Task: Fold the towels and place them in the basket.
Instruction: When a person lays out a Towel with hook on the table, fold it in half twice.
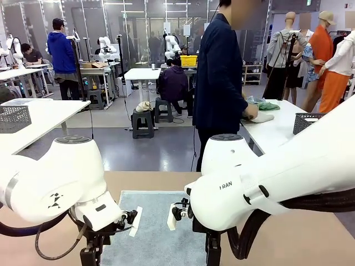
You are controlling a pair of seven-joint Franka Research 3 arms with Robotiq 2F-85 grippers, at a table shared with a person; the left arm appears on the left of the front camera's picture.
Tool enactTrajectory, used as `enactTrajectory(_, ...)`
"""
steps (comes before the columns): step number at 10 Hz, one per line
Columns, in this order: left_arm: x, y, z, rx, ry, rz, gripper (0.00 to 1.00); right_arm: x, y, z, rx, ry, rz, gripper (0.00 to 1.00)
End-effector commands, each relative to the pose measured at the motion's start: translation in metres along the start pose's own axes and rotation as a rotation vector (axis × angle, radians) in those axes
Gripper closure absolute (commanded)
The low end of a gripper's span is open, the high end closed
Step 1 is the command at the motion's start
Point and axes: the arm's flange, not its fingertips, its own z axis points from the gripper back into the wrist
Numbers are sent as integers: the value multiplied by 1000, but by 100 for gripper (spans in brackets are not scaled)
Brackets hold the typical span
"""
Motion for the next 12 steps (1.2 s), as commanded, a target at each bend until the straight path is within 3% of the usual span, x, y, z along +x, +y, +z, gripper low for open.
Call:
enactTrajectory(1,1,0,0,6,-1,-4,0,0,0,0,-3,5,5,0)
enactTrajectory(7,-12,-5,-9,-9,32,9,0,-5,10,-12,-27,72,48,0)
enactTrajectory(12,-10,-16,-28,32,43,-6,0,-5,15,-30,-45,48,40,0)
